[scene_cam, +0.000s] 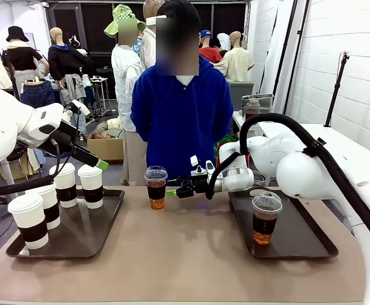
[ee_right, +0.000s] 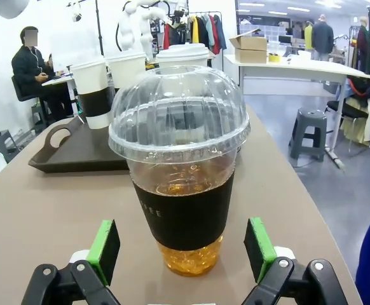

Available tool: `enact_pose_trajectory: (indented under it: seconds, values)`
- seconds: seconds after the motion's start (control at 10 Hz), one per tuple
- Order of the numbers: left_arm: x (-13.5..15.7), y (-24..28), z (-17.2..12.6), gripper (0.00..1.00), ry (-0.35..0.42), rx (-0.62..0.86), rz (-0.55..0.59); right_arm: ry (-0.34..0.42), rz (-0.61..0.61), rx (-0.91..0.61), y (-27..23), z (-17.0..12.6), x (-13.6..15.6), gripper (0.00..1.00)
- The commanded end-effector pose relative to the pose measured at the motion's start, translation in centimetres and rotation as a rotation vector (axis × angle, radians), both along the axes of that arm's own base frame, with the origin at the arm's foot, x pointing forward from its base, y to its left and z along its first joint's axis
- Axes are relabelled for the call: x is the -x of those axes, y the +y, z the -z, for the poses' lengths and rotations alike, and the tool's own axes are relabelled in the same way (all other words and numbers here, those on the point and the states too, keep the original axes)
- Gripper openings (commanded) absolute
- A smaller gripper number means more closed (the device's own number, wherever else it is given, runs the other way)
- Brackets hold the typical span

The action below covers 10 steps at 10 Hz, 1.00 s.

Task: Distribute the coffee onto the tray.
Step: Pick up another iced Americano from the middle of the table and place it on the right Handle tray.

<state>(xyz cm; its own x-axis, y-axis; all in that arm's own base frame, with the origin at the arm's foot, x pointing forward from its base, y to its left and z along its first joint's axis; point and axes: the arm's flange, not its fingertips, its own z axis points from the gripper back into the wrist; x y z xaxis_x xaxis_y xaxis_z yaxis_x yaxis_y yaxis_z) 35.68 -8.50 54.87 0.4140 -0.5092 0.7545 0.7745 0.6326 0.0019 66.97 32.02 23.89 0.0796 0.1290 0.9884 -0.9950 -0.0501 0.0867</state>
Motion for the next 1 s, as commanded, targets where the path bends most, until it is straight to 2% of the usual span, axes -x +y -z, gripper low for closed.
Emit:
enact_pose_trajectory:
  seconds: [0.0, 0.9]
  values:
    - [0.0, 0.1, 0.1, 1.0, 0.005, 0.014, 0.005, 0.012, 0.031, 0.002, 0.9, -0.1, -1.3, 1.0]
    - [0.0, 0.1, 0.1, 1.0, 0.005, 0.014, 0.005, 0.037, -0.01, 0.002, 3.5, 0.3, -1.4, 1.0]
